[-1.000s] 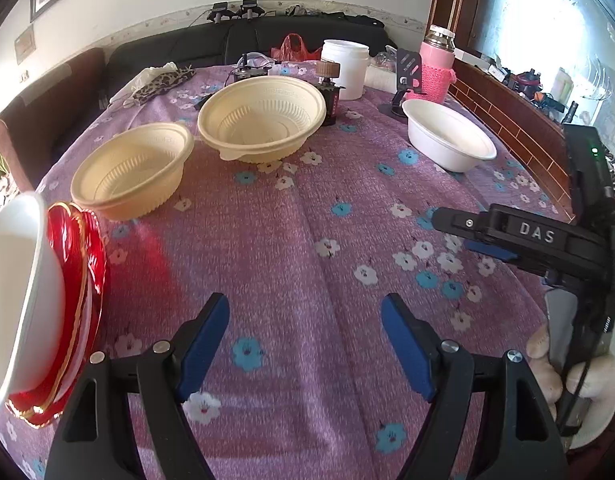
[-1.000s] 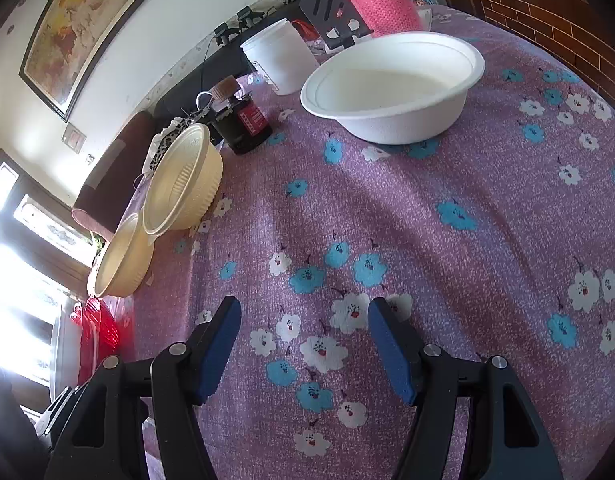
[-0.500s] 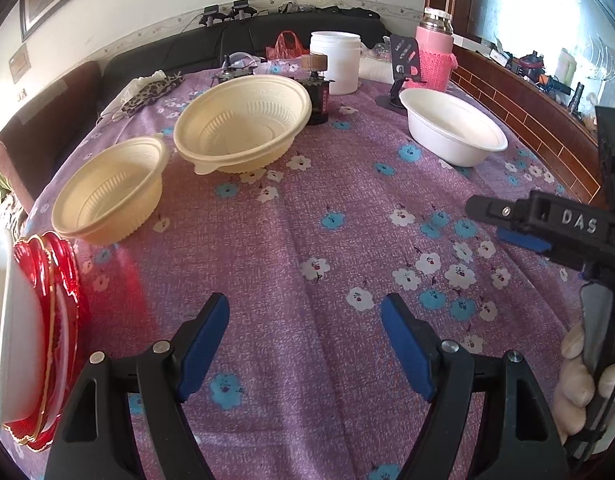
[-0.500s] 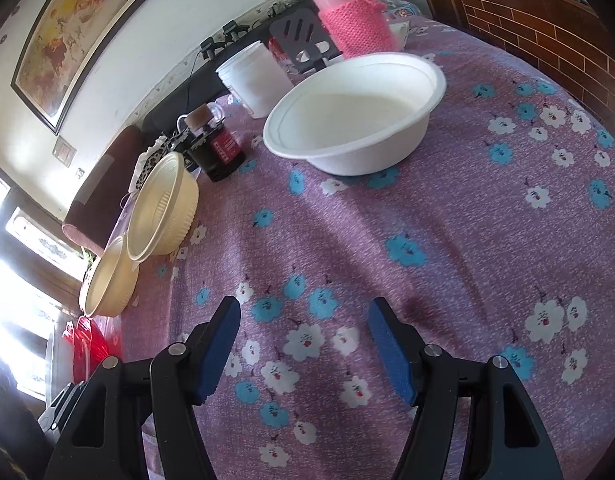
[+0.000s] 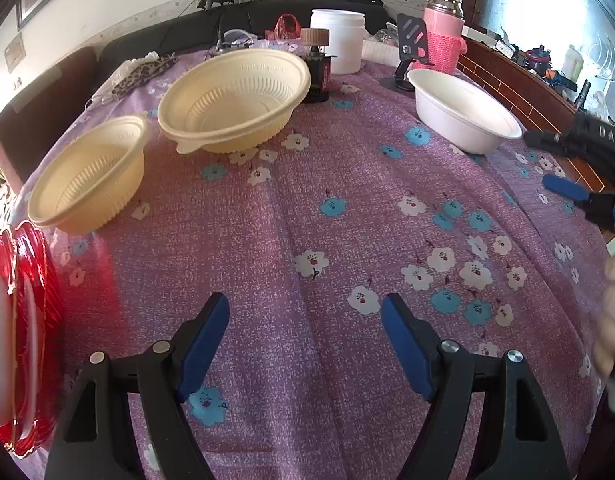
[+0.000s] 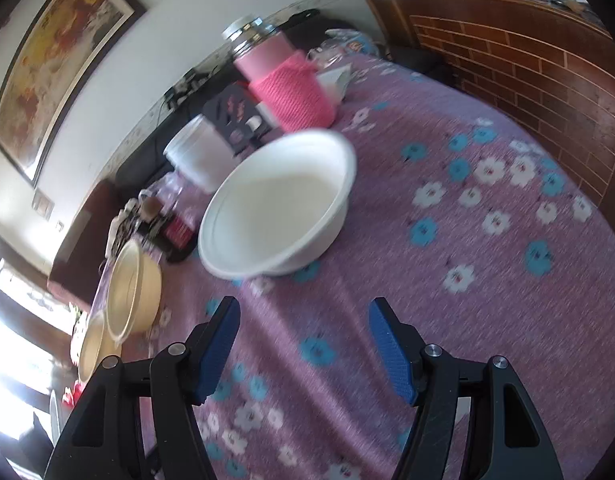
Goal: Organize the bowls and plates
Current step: 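Reach the right gripper toward the white bowl beside the pink thermos, then close the right gripper on the white bowl's rim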
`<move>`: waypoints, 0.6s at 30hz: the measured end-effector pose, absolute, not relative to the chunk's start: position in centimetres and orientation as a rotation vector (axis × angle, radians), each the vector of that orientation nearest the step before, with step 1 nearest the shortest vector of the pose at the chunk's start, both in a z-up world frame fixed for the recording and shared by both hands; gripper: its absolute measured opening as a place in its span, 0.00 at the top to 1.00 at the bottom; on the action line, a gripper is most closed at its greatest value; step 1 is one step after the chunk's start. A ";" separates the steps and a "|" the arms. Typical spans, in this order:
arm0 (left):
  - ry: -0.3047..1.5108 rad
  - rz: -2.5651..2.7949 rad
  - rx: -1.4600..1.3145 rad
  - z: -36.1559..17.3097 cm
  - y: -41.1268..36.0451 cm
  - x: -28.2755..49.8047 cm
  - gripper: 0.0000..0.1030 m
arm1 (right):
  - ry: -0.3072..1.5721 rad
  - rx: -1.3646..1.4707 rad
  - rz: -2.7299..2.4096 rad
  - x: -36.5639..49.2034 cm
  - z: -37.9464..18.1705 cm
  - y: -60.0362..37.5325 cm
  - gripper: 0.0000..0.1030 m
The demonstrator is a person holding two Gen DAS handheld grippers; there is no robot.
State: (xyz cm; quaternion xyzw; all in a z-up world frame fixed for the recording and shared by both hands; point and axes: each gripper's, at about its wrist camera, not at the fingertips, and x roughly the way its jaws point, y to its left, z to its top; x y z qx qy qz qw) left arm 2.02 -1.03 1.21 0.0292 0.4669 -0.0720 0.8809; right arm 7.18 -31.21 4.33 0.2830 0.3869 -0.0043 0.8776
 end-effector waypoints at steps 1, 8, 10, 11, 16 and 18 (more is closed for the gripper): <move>0.977 -0.152 0.056 1.1 -1.0 2.1 0.25 | 0.801 0.596 -0.021 7.5 4.5 -31.6 0.31; 0.969 -0.157 0.029 0.1 -0.6 2.4 0.18 | 0.786 0.596 -0.121 10.6 4.7 -33.9 0.31; 0.954 -0.163 0.037 -0.1 -0.8 2.3 0.13 | 0.802 0.577 -0.135 11.8 4.5 -34.1 0.31; 0.957 -0.163 0.058 -0.3 -1.2 2.4 0.09 | 0.808 0.568 -0.141 12.3 4.4 -34.1 0.31; 0.978 -0.174 0.098 -0.6 -1.9 2.6 0.00 | 0.825 0.536 -0.149 14.2 4.3 -33.9 0.31; 0.978 -0.174 0.097 -0.6 -1.9 2.6 0.00 | 0.829 0.549 -0.142 14.7 4.0 -33.6 0.31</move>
